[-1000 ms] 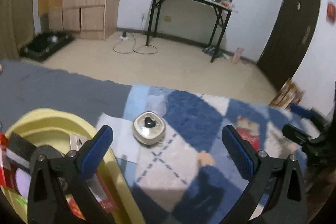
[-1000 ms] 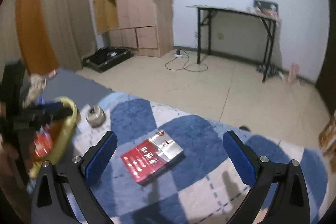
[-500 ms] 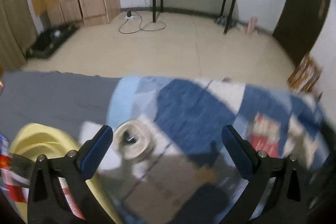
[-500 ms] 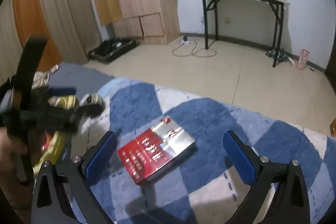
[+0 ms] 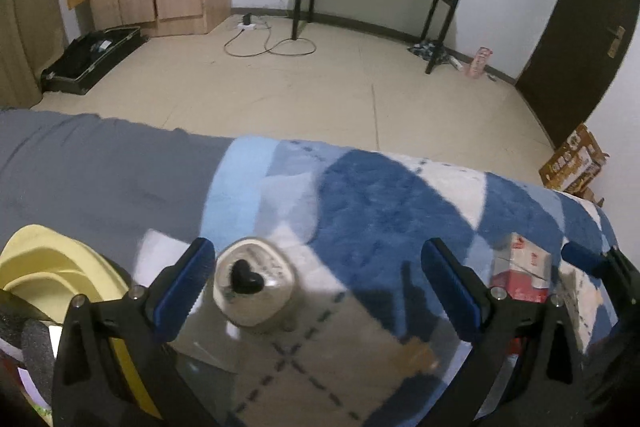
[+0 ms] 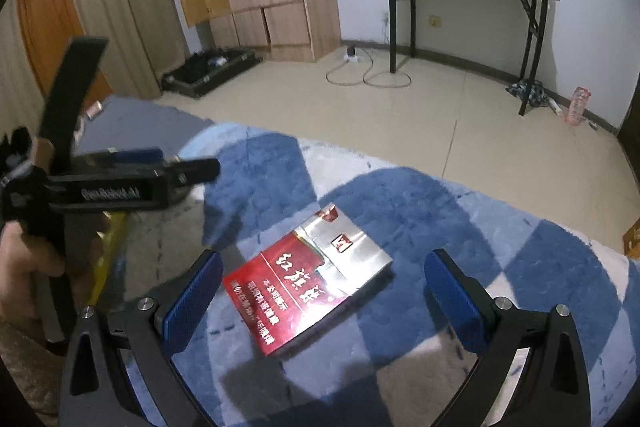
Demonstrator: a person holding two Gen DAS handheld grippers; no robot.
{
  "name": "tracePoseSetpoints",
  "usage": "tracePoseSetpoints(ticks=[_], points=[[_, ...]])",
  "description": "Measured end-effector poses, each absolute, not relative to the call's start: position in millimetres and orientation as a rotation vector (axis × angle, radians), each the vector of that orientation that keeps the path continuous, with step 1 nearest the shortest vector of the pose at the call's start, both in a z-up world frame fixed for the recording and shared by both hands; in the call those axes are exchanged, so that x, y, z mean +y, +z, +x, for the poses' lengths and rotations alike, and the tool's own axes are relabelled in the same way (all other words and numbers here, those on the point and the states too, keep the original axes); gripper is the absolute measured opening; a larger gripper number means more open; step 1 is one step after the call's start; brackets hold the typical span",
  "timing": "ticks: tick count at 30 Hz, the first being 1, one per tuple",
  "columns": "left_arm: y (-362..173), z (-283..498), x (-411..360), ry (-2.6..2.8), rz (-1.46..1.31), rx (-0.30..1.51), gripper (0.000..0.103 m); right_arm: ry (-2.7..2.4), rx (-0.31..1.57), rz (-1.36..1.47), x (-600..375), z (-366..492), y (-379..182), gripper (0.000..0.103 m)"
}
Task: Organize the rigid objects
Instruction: 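Grasp the round silver-white tin with left tool while right tool grasps red-silver pack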
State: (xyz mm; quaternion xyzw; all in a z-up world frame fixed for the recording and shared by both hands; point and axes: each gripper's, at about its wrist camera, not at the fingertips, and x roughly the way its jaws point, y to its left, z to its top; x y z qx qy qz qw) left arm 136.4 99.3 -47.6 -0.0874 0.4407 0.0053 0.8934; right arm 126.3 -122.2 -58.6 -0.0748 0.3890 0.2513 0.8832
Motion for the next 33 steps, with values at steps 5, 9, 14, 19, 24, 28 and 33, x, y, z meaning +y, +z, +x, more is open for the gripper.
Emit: tracePoseSetpoints(ticks=[5, 9, 14, 19, 24, 28, 33], points=[[-64.0, 142.7, 110.1, 0.018, -0.211, 0.973, 0.102, 0.51, 0.843, -0.182, -100.8, 133.7, -66.6, 0.103], [-67.4, 143.7, 109.3, 0.02, -0.199, 0.98, 0.098, 0.484, 0.865, -0.206, -90.8, 138.0, -72.6, 0.103], [-67.0, 142.0, 102.2, 0.031, -0.132, 0.983, 0.066, 0.448, 0.886, -0.175, -94.0, 143.2, -73.7, 0.103], [-68.9, 144.3, 99.6, 0.043, -0.11, 0.981, 0.062, 0.482, 0.933, -0.148, -90.6, 147.2, -81.8, 0.098], [-67.5, 141.4, 97.6, 0.028, -0.092, 0.966, 0.053, 0.501, 0.928, -0.174, -85.7, 146.7, -84.5, 0.079], [-63.9, 137.4, 93.8, -0.014, -0.079, 0.962, 0.053, 0.48, 0.917, -0.186, -90.9, 146.6, -82.7, 0.023], [-68.1, 140.9, 85.4, -0.012, -0.048, 0.971, 0.054, 0.517, 0.921, -0.165, -97.8, 147.2, -85.1, 0.022]])
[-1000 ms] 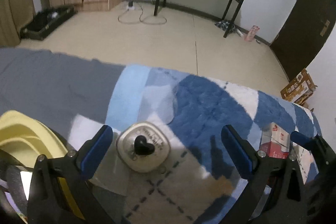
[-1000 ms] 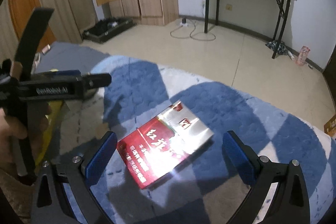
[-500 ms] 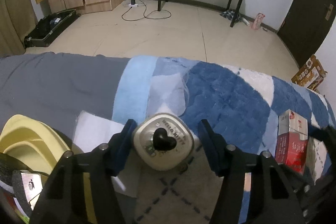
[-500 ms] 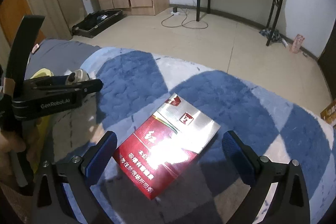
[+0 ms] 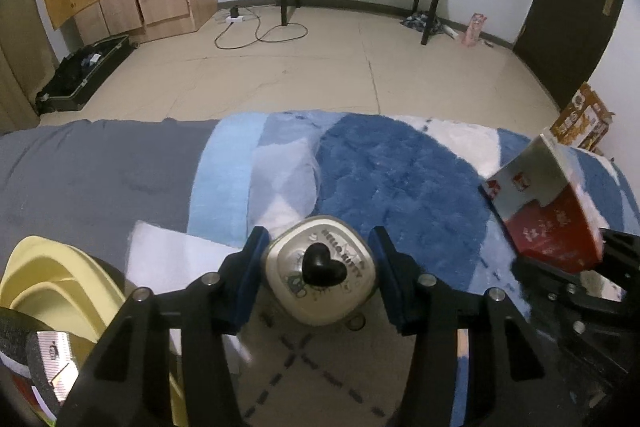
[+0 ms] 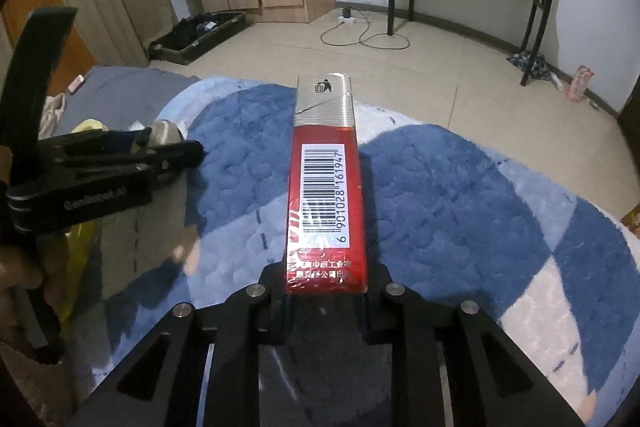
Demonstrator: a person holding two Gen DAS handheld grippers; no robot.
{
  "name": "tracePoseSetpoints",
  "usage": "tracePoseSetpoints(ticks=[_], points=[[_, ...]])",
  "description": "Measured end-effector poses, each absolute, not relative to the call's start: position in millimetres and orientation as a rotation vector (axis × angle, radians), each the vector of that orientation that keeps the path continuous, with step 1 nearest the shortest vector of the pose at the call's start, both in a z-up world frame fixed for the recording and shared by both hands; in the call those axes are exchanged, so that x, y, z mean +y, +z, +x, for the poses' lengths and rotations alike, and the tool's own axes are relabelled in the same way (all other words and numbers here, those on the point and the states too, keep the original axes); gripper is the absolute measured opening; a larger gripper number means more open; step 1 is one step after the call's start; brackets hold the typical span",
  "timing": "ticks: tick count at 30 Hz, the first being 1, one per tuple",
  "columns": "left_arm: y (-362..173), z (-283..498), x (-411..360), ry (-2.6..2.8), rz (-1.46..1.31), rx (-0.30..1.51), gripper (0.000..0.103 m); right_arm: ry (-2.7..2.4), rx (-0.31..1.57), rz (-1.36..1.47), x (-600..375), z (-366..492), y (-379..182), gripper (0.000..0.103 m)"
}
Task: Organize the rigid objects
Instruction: 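Grasp the round silver-white tin with left tool while right tool grasps red-silver pack, then carry the tin and pack over the yellow tub and release both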
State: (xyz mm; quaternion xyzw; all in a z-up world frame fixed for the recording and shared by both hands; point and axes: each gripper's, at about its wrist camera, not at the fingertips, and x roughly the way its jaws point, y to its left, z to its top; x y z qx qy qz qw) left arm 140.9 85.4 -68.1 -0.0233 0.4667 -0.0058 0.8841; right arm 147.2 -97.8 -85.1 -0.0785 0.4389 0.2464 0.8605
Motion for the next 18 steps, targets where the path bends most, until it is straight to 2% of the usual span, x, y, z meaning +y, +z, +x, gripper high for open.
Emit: tracePoseSetpoints(ticks=[12, 18], points=[[-62.9, 134.9, 83.3, -0.039, -0.033, 0.945, 0.053, 0.516, 0.882, -0.116, -122.8, 141.6, -74.9, 0.022], [-19.0, 98.2, 83.7, -0.124, -0.089, 0.827, 0.053, 0.532, 0.848, -0.084, -129.7, 136.6, -62.5, 0.022]])
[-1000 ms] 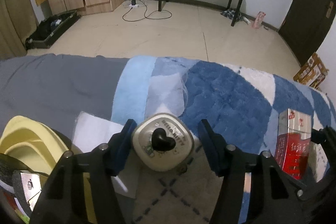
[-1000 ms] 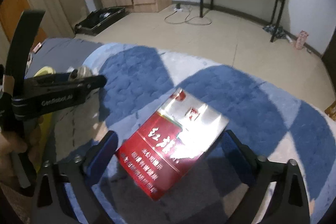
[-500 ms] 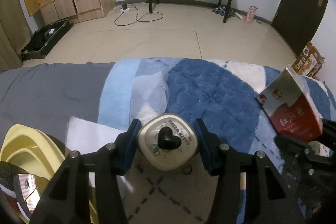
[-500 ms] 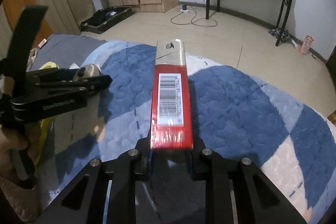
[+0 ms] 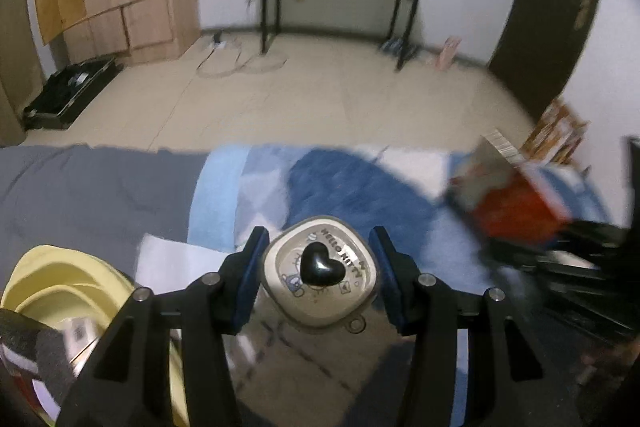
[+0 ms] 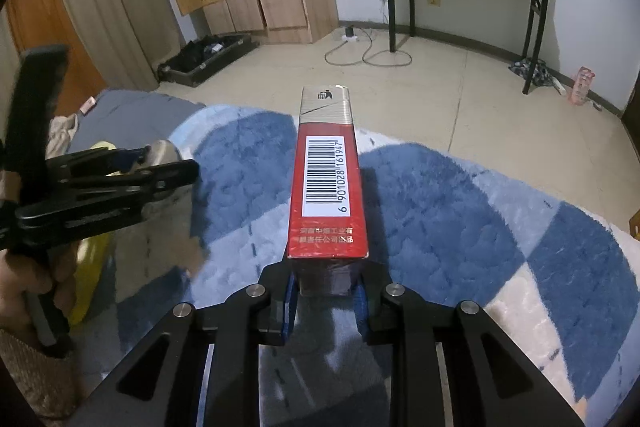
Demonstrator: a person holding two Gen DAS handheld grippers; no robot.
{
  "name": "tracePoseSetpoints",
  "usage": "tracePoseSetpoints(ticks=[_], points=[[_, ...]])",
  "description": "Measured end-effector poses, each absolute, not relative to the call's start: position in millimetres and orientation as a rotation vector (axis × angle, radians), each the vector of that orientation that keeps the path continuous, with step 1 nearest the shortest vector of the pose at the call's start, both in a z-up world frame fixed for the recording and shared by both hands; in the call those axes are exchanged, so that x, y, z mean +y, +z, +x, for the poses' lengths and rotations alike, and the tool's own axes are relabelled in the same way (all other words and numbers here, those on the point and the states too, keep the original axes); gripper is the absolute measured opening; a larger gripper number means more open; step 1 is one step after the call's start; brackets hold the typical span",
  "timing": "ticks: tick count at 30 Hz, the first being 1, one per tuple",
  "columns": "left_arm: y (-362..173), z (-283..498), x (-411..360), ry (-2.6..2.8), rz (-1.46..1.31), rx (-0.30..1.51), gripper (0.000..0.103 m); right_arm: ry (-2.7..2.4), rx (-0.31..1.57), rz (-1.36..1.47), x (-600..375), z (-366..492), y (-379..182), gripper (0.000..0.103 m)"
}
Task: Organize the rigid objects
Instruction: 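Carry the tin and pack over the yellow tub and release both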
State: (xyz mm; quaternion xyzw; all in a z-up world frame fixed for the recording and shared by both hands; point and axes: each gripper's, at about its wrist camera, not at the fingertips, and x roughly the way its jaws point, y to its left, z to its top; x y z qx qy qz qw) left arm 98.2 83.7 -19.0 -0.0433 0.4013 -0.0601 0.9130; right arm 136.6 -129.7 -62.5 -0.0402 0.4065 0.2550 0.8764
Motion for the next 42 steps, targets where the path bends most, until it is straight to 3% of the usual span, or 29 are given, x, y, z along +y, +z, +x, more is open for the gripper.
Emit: tracePoseSetpoints(ticks=[8, 14, 23, 35, 42], points=[[61.2, -33.6, 142.1, 0.049, -0.105, 0.626, 0.053, 0.649, 0.709, -0.042, -128.2, 100.3, -13.4, 0.022], [58.1, -102.1, 225.0, 0.275, -0.173, 0.633, 0.053, 0.824, 0.629, -0.105, -80.3, 59.1, 15.0, 0.022], [-7.9, -90.1, 298.4, 0.35, -0.347, 0.754, 0.053, 1.056, 0.632, -0.216, 28.5, 5.1, 18.8, 0.022], [-39.1, -65.2, 296.9, 0.227, -0.412, 0.829, 0.053, 0.871, 0.78, -0.579, 179.1, 15.2, -35.4, 0.022], [-40.0, -61.1, 297.4, 0.217, -0.427, 0.818, 0.055, 0.861, 0.783, -0.588, 201.7, 9.9, -43.3, 0.023]])
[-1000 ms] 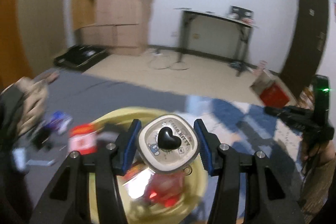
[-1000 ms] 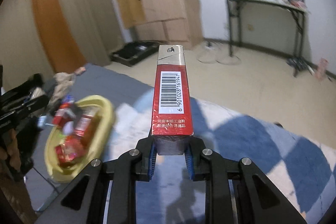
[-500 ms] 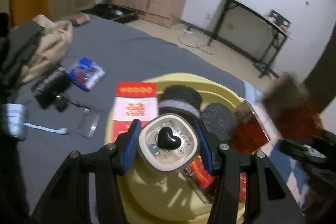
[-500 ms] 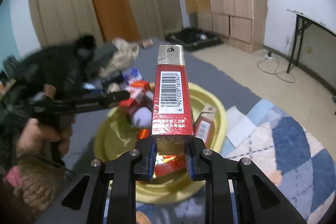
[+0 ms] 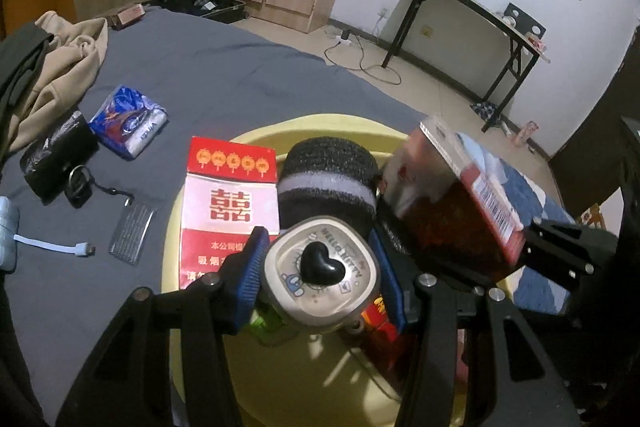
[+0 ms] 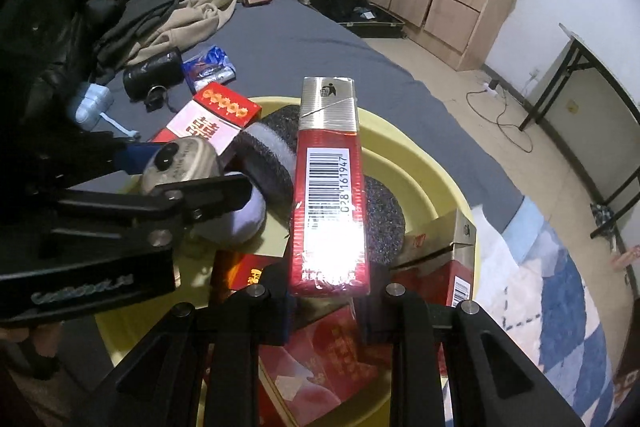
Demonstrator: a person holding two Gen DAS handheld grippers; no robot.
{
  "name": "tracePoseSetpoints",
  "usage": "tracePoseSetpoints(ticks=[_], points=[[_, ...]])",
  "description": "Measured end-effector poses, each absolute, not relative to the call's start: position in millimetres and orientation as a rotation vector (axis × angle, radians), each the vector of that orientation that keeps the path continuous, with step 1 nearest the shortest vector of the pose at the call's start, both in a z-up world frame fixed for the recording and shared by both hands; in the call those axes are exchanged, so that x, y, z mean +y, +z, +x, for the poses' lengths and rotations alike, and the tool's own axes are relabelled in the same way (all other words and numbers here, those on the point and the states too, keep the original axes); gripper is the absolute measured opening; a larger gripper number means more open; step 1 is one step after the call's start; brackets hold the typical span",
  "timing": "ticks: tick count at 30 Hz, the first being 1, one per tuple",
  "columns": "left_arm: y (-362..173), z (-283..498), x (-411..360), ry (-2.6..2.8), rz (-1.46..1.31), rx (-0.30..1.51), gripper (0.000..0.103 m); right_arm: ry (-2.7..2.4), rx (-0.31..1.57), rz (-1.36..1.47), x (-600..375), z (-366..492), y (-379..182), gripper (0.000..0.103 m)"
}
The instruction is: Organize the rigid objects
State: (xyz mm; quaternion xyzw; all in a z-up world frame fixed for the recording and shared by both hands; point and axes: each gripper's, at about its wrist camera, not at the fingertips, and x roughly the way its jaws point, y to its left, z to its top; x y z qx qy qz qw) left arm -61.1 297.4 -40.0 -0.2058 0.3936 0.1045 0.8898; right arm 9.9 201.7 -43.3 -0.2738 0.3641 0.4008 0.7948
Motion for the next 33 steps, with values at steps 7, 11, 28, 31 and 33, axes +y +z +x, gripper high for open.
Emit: tracePoseSetpoints(ticks=[7, 11, 28, 31, 33], points=[[-24.9, -71.0, 303.6, 0.213, -0.489, 0.719, 0.086, 0.894, 0.749, -0.566, 175.3, -0.6, -31.7, 0.049], [-14.0, -72.8, 302.9, 0.241, -0.477, 0.694, 0.101, 0.894, 0.728, -0.535, 157.5, -5.3, -21.8, 0.073], [58.5, -69.4, 161.9, 0.186, -0.425, 0.381, 0.103, 0.966, 0.624, -0.466, -28.5, 5.9, 9.9, 0.103], [37.6, -83.1, 132.3, 0.261, -0.461, 0.416, 0.103, 1.134, 0.62, -0.435, -43.5, 15.7, -5.3, 0.103], [20.1, -105.0, 127.8, 0.397, -0.522, 0.449, 0.103, 1.148, 0.652, -0.483, -42.4, 19.6, -22.2, 0.103]])
